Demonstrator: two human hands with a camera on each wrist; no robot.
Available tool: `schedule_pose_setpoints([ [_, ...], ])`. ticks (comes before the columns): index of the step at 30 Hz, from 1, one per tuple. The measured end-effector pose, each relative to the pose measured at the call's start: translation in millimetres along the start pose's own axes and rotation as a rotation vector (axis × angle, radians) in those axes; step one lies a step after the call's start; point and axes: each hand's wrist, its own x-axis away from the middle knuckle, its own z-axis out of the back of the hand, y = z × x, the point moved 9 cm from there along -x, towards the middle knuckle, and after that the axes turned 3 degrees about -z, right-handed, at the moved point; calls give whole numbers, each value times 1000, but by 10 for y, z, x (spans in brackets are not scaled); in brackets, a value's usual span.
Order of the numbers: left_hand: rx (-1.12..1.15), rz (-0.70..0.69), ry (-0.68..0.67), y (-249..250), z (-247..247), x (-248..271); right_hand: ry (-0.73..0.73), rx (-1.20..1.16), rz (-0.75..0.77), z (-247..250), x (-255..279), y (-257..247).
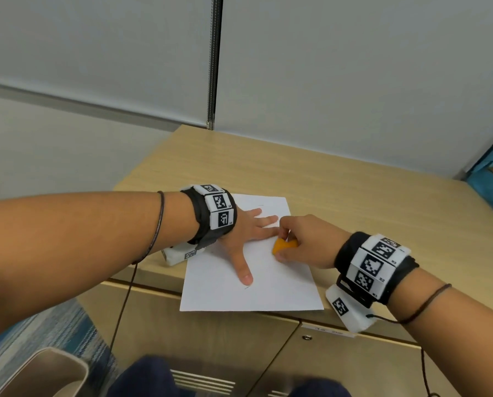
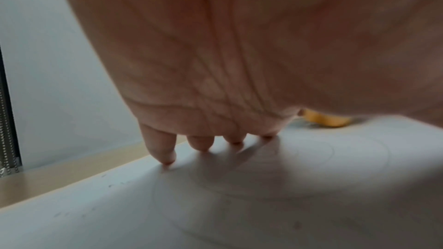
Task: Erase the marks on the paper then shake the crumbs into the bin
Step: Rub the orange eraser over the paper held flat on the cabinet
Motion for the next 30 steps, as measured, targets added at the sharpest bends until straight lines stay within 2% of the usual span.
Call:
schedule_pose_setpoints([
  [3, -5, -5, 3, -6, -10, -28, -115, -7, 68, -128, 159, -145],
  [5, 6, -6, 8, -13, -20, -49, -153, -5, 55, -109, 137, -128],
  [10, 7, 28, 25, -10, 10, -37, 20, 82, -73, 126, -89, 116],
  [12, 12, 38, 27, -20, 6, -35, 1, 92, -19, 55, -18, -23],
  [14, 26, 46, 29, -19, 3, -48, -81, 80, 59, -62, 106, -190],
  [17, 23, 59, 25, -18, 18, -74, -152, 87, 89, -96, 171, -245],
  [23, 37, 88, 28, -35, 20, -53, 45, 118, -74, 128, -86, 65],
  [28, 20, 76, 35, -22, 17, -76, -100, 96, 139, -131, 184, -338],
  [30, 21, 75, 36, -32, 11, -86, -125, 84, 126, -131, 175, -309],
])
